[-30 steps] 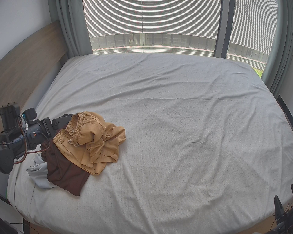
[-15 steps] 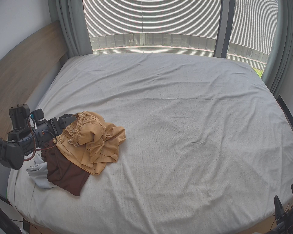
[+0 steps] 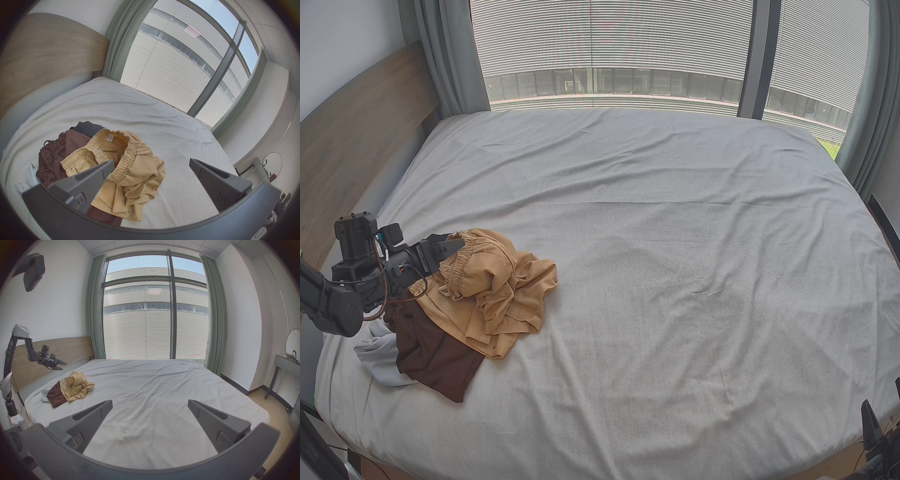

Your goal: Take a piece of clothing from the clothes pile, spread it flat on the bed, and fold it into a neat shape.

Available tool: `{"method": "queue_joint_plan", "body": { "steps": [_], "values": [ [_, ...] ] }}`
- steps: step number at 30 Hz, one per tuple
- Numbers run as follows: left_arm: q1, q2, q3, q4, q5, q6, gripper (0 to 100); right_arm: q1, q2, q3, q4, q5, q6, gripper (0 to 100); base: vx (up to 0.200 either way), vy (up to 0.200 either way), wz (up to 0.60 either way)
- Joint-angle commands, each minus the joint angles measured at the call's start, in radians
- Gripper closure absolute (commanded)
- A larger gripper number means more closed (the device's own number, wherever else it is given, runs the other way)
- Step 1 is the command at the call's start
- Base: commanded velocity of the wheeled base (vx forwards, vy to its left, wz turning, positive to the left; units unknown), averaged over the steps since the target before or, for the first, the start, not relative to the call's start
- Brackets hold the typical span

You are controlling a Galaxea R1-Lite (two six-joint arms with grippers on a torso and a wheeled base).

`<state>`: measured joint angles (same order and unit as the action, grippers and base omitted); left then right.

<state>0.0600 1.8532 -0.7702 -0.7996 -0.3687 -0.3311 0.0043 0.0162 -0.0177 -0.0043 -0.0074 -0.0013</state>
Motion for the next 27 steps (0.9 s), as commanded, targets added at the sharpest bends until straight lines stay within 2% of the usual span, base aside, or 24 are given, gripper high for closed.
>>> {"method": "queue_joint_plan", "body": {
  "steps": [1, 8, 27],
  "values": [
    [0.001, 0.054, -0.038, -0.001, -0.001, 0.000, 0, 0.000, -0.016, 0.018, 0.000, 0.000, 0.000, 0, 0.000, 0.000, 0.00],
    [0.001, 0.110, -0.101, 0.000, -0.027, -0.008, 0, 0.000, -0.016, 0.018, 0.000, 0.001, 0.000, 0, 0.000, 0.000, 0.00],
    [-0.005, 0.285, -0.254, -0.001, -0.030, -0.006, 0, 0.000, -0.016, 0.018, 0.000, 0.000, 0.000, 0, 0.000, 0.000, 0.00]
  ]
}}
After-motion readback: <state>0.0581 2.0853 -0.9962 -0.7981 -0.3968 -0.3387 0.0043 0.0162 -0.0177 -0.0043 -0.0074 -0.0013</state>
